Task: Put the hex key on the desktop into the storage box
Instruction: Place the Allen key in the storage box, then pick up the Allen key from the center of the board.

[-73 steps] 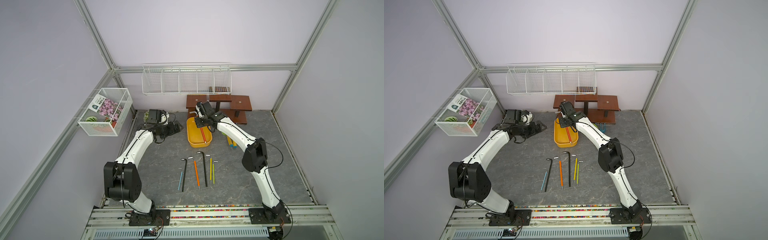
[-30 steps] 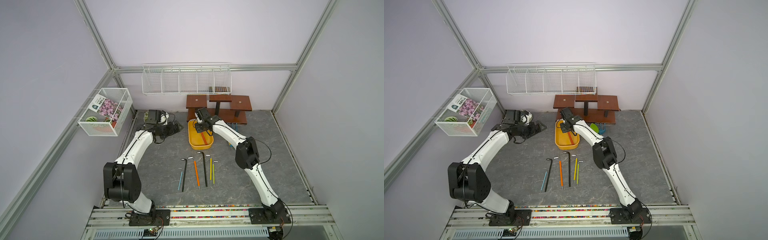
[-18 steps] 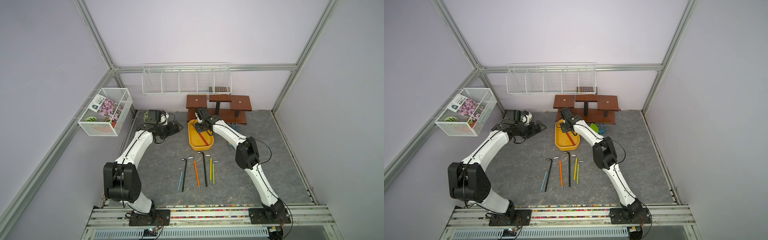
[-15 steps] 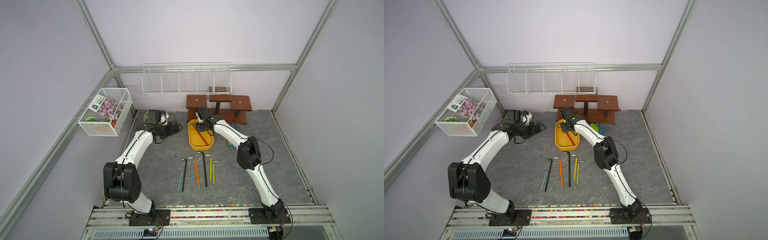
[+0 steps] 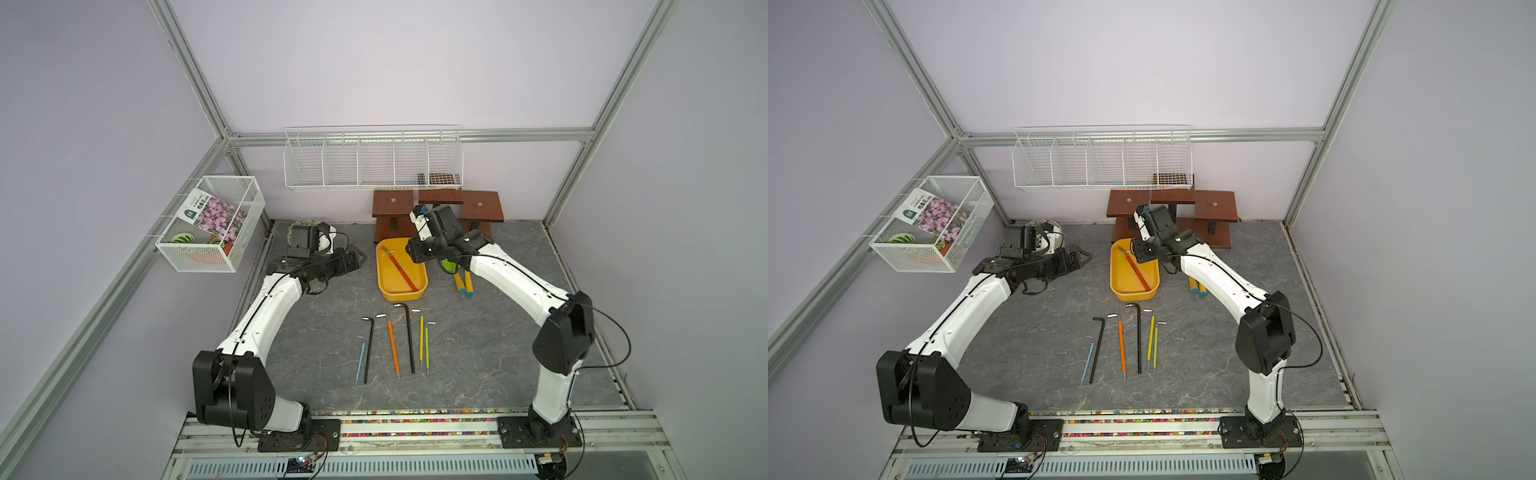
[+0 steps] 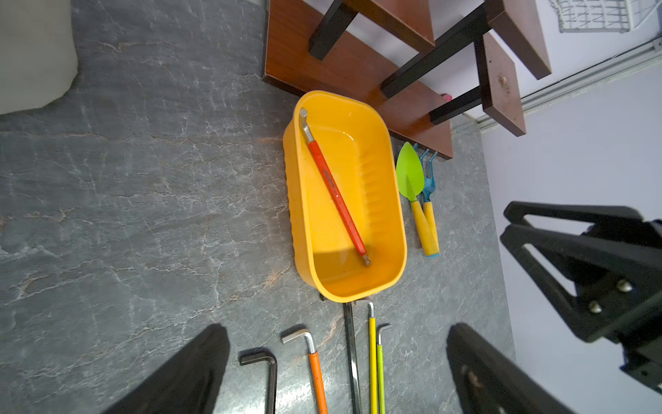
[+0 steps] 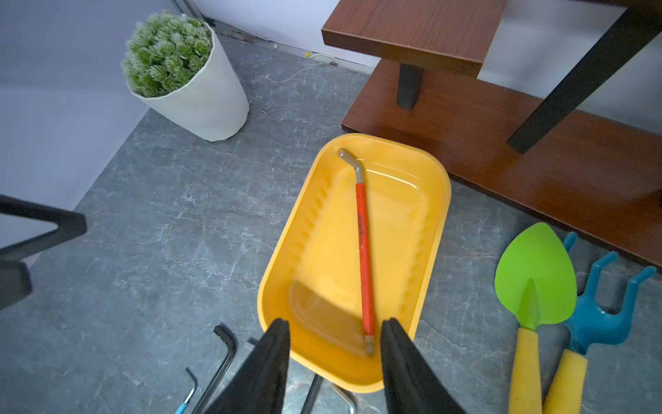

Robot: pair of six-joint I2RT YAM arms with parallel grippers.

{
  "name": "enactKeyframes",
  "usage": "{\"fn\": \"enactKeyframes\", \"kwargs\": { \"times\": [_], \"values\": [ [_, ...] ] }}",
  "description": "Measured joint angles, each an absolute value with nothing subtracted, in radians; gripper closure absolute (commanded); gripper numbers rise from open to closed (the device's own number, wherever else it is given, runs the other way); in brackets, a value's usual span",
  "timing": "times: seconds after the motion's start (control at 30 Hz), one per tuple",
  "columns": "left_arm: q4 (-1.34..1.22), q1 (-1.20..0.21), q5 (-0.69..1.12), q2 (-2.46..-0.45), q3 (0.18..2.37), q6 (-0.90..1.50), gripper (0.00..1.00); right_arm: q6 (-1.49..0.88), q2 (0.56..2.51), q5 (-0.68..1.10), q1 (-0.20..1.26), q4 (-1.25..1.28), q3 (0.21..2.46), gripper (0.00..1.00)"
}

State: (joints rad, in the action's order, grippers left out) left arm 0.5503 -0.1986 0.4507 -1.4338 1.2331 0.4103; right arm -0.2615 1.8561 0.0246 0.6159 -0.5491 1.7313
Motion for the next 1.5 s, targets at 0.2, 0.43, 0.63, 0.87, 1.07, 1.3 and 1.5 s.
{"fn": "enactKeyframes", "kwargs": {
  "times": [0.2,0.43,0.63,0.87,1.07,1.3,1.5],
  "values": [
    [0.569,-0.231,0.432,-1.381,1.185,0.413,0.01,-0.298,1.691,0.043,0.643,-0.537,1.463,0.45],
    [0.621,-0.271,0.395,-1.291,1.100,0.434,0.00,-0.376,1.496,0.027,0.692,-0.532,1.224,0.33],
    [0.638,-0.275,0.359,-1.189,1.011,0.434,0.00,-0.456,1.385,0.014,0.722,-0.523,1.076,0.26],
    [0.668,-0.275,0.340,-1.151,0.947,0.433,0.00,-0.534,1.385,-0.013,0.778,-0.535,1.006,0.11],
    [0.676,-0.275,0.341,-1.158,0.921,0.432,0.00,-0.572,1.464,-0.062,0.833,-0.547,1.011,0.23],
    [0.679,-0.275,0.341,-1.166,0.921,0.425,0.00,-0.606,1.618,-0.098,0.856,-0.569,1.029,0.34],
    [0.680,-0.275,0.340,-1.166,0.921,0.424,0.00,-0.617,1.703,-0.105,0.871,-0.571,1.065,0.39]
  ]
}}
